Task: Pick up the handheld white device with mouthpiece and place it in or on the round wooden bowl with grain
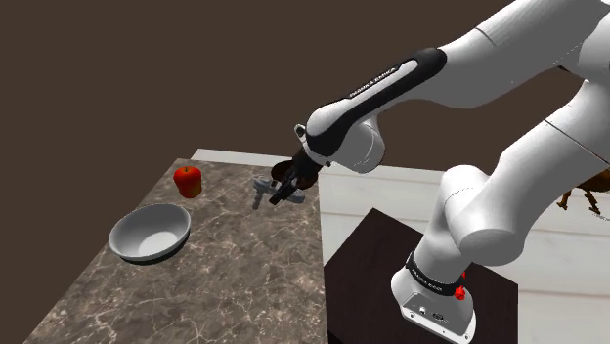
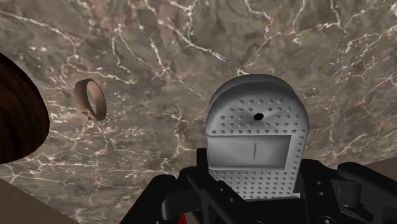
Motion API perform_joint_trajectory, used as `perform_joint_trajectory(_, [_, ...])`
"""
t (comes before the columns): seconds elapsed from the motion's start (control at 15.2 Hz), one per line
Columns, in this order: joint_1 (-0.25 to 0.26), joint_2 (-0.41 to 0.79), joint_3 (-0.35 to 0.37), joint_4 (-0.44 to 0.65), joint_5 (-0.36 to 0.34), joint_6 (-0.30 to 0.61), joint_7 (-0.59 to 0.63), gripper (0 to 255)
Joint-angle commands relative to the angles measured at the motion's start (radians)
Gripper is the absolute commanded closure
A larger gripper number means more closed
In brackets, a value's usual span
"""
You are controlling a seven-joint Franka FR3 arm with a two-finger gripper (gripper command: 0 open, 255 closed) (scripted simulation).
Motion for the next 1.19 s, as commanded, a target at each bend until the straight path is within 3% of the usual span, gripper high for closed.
perform_joint_trajectory(0.0, [-0.038,0.012,-0.048,0.024,-0.036,-0.040,-0.044,255])
perform_joint_trajectory(0.59, [-0.175,0.121,-0.253,0.180,-0.150,-0.220,-0.228,255])
perform_joint_trajectory(1.12, [-0.258,0.293,-0.397,0.402,-0.183,-0.399,-0.365,255])
